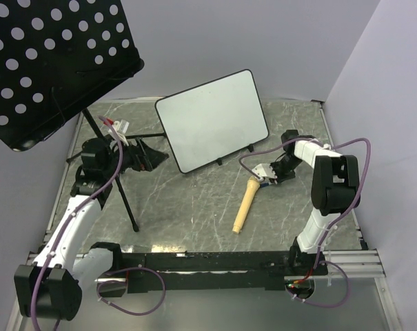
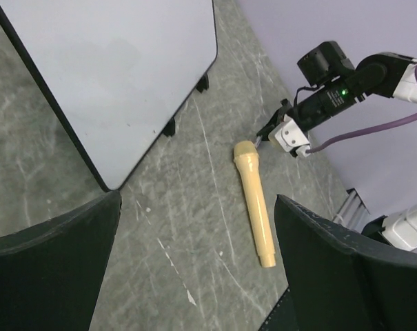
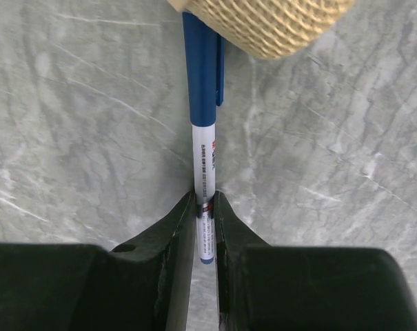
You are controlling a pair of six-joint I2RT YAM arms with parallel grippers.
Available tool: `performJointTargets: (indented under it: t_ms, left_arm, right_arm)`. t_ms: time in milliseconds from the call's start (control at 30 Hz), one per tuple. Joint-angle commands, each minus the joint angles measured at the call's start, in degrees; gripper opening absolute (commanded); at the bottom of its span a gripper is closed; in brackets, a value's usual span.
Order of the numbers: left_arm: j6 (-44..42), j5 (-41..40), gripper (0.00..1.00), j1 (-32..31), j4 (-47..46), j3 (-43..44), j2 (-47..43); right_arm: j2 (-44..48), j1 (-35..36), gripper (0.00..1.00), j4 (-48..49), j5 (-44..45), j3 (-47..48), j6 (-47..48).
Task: Write a sentence on the whiteboard
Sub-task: Pick up the whiteboard marker from the center of the board, then pass from the right arm to the left
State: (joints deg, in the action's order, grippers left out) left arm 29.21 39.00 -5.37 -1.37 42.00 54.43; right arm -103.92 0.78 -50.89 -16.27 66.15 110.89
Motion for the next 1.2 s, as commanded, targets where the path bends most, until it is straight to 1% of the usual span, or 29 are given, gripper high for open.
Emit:
performJointTargets:
  t_ms: [0, 200, 433, 533, 600, 633, 667, 733, 767, 867, 967, 1000, 1167]
  left_arm:
    - [4.9, 1.3, 0.97, -2.4, -4.0, -1.6, 1.4]
    - [8.7, -1.3, 0.97, -8.5, -7.2, -2.4, 3.2]
    - [13.0, -5.5, 0.97, -16.2, -10.8, -1.9, 7.2]
    - [15.6, -6.2, 0.98, -18.7, -14.3, -2.3, 9.4]
    - [17.9, -5.8, 0.99, -20.6, -18.1, -2.4, 11.2]
    - [18.6, -5.8, 0.99, -21.3, -19.3, -2.2, 13.1]
    - [19.6, -6.0, 0.99, -22.1, -20.2, -1.9, 14.2]
    - [20.3, -6.1, 0.97, -24.4, -22.6, -0.6, 17.8]
    - [20.6, -6.1, 0.96, -25.1, -23.0, 0.0, 18.9]
    - [21.1, -6.1, 0.90, -27.6, -23.1, 2.4, 23.5]
    - [21.5, -5.9, 0.82, -29.8, -23.0, 4.0, 27.1]
    - [21.5, -5.8, 0.79, -30.7, -23.0, 4.4, 27.8]
    - [21.7, -5.3, 0.75, -32.4, -23.9, 6.1, 30.6]
  right_arm:
    - [2.7, 0.1, 0.00, -2.5, -0.2, -2.3, 1.7]
    - [7.2, -0.5, 0.00, -4.4, -3.6, -2.0, -1.2]
    - [14.7, -0.5, 0.00, -6.9, -7.8, -0.7, -8.3]
    - [18.0, -0.4, 0.00, -9.0, -9.3, -0.1, -12.2]
    - [20.7, 0.4, 0.00, -10.4, -10.7, -0.1, -15.3]
    - [21.5, 2.6, 0.00, -10.7, -11.1, -0.1, -16.5]
    - [23.0, 3.6, 0.00, -10.9, -11.6, -0.1, -20.1]
    - [24.3, 7.6, 0.00, -10.8, -13.4, -0.1, -23.6]
    - [25.3, 8.9, 0.00, -10.5, -14.2, 0.0, -26.9]
    - [26.6, 13.0, 0.00, -9.1, -16.6, 0.5, -32.0]
    - [26.9, 16.3, 0.00, -7.3, -17.1, 1.5, -36.4]
    - [26.8, 17.0, 0.00, -7.1, -17.3, 2.2, -37.1]
    - [26.2, 20.5, 0.00, -5.7, -16.2, 2.9, -39.5]
